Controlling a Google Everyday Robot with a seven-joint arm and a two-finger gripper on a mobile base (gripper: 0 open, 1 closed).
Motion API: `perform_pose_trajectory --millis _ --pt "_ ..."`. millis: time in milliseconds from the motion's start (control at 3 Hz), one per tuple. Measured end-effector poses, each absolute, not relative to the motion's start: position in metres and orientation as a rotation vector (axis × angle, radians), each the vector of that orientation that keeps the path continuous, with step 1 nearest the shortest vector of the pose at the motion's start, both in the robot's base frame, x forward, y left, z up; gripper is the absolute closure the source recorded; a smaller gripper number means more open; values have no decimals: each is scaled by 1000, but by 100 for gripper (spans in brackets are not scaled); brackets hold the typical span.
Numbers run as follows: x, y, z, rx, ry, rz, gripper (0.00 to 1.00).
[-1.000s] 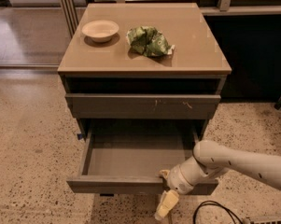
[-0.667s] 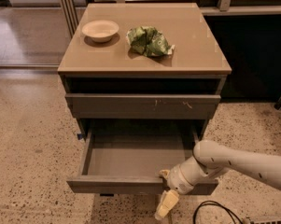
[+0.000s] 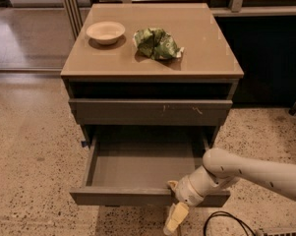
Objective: Open middle drawer
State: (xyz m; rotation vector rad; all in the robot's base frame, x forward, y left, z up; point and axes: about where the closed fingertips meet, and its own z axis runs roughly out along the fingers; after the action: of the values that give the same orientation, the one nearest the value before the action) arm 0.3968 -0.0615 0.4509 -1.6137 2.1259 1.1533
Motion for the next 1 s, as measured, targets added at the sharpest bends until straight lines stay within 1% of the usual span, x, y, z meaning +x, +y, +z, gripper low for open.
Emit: perform_pose_trajectory --millis 333,667,1000 --pt "383 -61 457 -1621 2122 1196 0" --pt "382 -59 456 -1627 2116 1202 0" --pt "358 -55 458 -1659 2092 1250 0"
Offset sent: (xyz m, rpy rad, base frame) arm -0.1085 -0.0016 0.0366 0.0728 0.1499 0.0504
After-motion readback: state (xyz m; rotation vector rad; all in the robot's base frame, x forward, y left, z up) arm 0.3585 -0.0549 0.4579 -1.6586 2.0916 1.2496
